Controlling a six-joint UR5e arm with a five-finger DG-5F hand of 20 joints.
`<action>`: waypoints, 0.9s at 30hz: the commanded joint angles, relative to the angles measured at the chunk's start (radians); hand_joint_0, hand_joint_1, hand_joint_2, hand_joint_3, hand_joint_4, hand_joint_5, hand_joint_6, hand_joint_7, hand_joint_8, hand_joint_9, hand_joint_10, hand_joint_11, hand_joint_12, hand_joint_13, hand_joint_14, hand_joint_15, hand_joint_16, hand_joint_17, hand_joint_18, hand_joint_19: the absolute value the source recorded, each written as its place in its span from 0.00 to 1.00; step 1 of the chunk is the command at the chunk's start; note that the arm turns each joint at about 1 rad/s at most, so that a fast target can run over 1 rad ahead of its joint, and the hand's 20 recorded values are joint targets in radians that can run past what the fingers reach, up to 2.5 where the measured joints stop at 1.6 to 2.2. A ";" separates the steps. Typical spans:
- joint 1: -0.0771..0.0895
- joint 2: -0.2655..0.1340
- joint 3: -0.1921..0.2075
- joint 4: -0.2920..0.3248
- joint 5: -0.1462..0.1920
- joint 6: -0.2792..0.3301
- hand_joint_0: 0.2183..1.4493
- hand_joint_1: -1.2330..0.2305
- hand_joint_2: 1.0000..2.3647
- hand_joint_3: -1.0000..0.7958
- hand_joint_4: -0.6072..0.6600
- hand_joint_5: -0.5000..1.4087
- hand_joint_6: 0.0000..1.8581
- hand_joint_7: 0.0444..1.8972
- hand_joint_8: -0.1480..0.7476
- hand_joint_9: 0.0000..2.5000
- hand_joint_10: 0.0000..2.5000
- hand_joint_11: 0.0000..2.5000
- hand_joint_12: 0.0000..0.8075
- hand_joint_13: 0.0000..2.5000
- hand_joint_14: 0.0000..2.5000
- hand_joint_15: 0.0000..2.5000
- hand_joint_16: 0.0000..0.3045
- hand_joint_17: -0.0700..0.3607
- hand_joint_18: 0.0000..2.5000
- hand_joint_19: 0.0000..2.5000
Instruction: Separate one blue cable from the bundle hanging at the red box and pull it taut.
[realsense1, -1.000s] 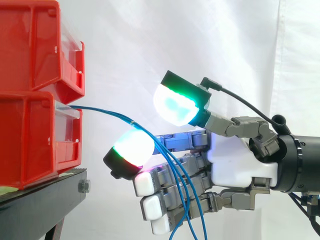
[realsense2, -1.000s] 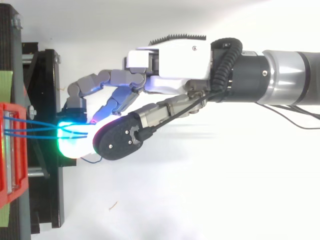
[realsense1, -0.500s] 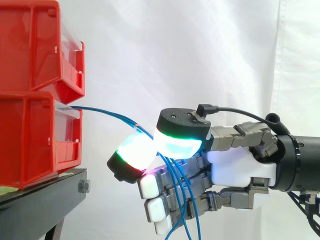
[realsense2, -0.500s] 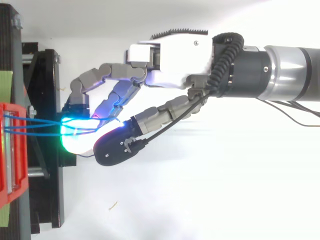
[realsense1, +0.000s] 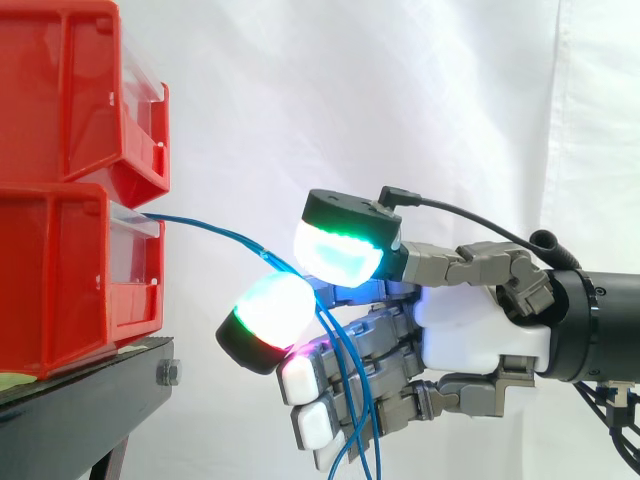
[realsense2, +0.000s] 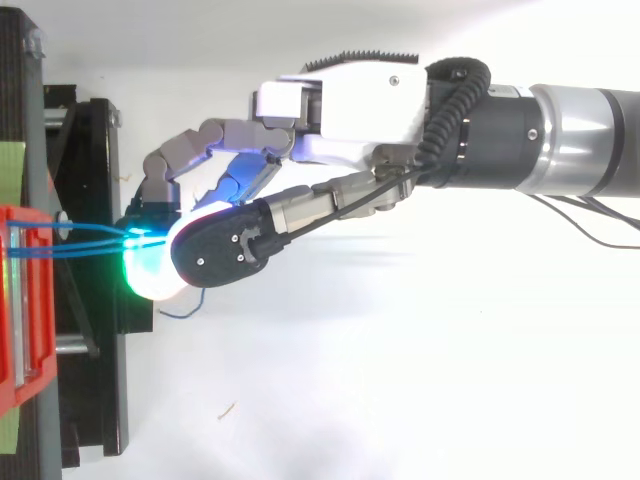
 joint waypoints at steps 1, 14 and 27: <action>0.000 -0.001 0.000 0.000 0.001 -0.002 0.30 0.58 0.00 0.35 0.58 0.19 0.35 0.58 0.47 0.35 0.00 0.18 0.41 0.35 0.01 0.20 0.15 0.40 0.27 0.20; 0.000 -0.001 0.000 0.000 0.001 -0.016 0.34 0.50 0.01 0.44 0.58 0.19 0.35 0.59 0.47 0.36 0.00 0.18 0.40 0.37 0.01 0.20 0.15 0.40 0.30 0.19; 0.009 -0.002 0.000 0.000 0.084 -0.052 0.20 0.58 0.00 0.28 0.61 0.17 0.33 0.56 0.47 0.32 0.00 0.19 0.44 0.35 0.01 0.19 0.16 0.42 0.30 0.19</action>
